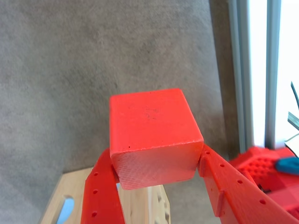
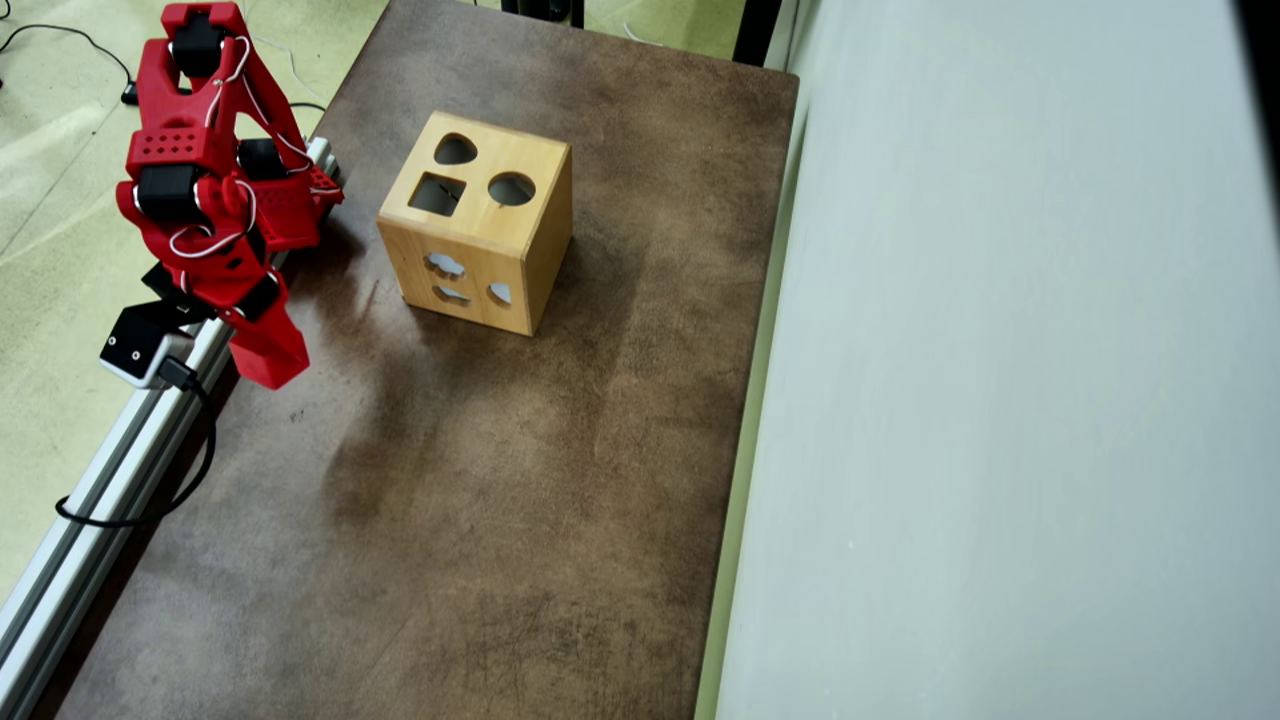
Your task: Pick and place the red cube on the square hole
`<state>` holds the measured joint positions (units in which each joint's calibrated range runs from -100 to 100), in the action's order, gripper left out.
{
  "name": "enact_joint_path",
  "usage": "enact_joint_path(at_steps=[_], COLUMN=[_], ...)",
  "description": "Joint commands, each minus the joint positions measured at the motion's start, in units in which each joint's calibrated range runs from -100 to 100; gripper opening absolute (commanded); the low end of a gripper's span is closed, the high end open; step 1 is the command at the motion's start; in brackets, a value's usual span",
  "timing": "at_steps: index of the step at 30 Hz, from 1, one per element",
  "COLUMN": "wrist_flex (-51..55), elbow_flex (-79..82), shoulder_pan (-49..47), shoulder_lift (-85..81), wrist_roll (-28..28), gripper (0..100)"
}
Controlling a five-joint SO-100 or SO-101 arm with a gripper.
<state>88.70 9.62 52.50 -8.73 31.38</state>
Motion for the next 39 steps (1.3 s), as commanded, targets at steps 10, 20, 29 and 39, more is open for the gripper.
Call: enact_joint_path(at_steps=[10, 20, 29, 39], wrist_flex=[9.21, 9.21, 9.21, 9.21], elbow_flex=[-15.61, -15.7, -15.61, -15.61], shoulder_pan=[-3.54, -3.69, -11.71, -22.33], shoulder_lift=[-3.8, -11.87, -16.03, -19.51], wrist_roll=[-0.15, -0.24, -4.69, -14.46], gripper=[5, 5, 5, 5])
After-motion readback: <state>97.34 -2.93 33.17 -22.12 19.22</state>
